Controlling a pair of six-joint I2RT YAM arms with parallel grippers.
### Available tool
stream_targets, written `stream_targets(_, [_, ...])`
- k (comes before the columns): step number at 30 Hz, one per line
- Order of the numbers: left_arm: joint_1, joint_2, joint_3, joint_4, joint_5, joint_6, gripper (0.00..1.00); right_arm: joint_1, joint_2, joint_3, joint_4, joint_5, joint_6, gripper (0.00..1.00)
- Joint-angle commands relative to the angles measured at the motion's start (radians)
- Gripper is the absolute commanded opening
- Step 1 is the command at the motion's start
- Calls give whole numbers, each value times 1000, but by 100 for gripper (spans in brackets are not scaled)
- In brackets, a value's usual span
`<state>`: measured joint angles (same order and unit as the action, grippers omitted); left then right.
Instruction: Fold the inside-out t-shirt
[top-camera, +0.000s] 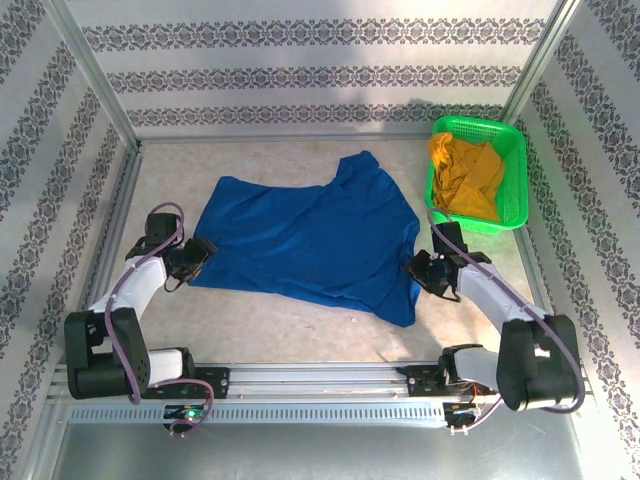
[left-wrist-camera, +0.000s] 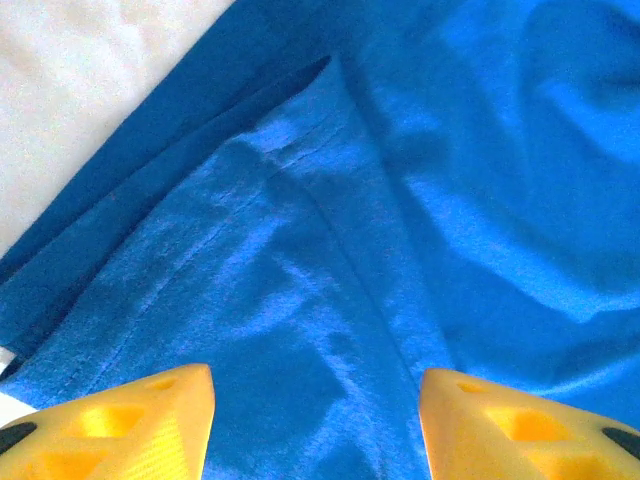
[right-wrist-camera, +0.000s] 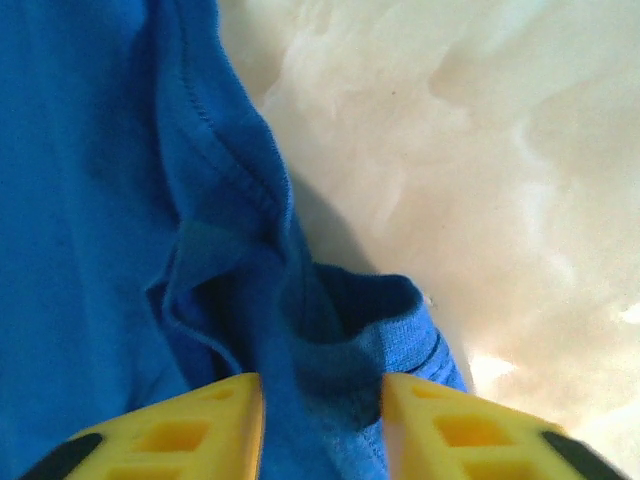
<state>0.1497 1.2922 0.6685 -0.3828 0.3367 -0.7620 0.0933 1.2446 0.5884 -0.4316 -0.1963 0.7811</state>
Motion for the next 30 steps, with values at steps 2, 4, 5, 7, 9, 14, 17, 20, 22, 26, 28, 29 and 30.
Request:
stream_targets(2, [-7,54,-28,99,-23,-53,57,-25,52,11,45,24,-5,11])
stream_targets(4, [-7,70,-31,82,-62,-56,57,-57,58,19,42,36,-9,0])
stream_targets(5, [-7,74,-33,70,-79,-59,57,-78,55,24,37,43,-11,0])
stream_targets(7, [-7,68,-33,30,-112,-68,57,-118,40,39,18,63,-20,0])
stream_targets(9, [-7,53,-43,6,-130,-77,57,-151,21,57,-4,80,-32,0])
stream_targets(14, [-7,-21,-79,-74,-170,-115,57,-195,-26,90,-48,146,-57,0])
stream_targets(17, [-7,-101,-105,-97,-182,-139,57,-196,-58,124,-78,121,-74,34])
stream_targets(20, [-7,-159,-97,-121,-174,-139,57,-162,-131,148,-129,86,-80,44])
stream_targets(22, [-8,-186,-85,-124,-158,-134,58,-113,-195,131,-147,66,-68,44])
stream_targets(26, [-11,-206,-41,-105,-114,-96,59,5,-304,60,-209,31,1,44])
stream_targets(28, [-15,-195,-8,-111,-104,-67,60,68,-352,4,-216,14,63,45])
stream_targets(29, [-18,-185,9,-115,-101,-51,60,106,-376,-22,-227,18,91,46])
stream_targets(30, [-19,-174,24,-117,-98,-39,60,146,-398,-46,-238,33,123,47])
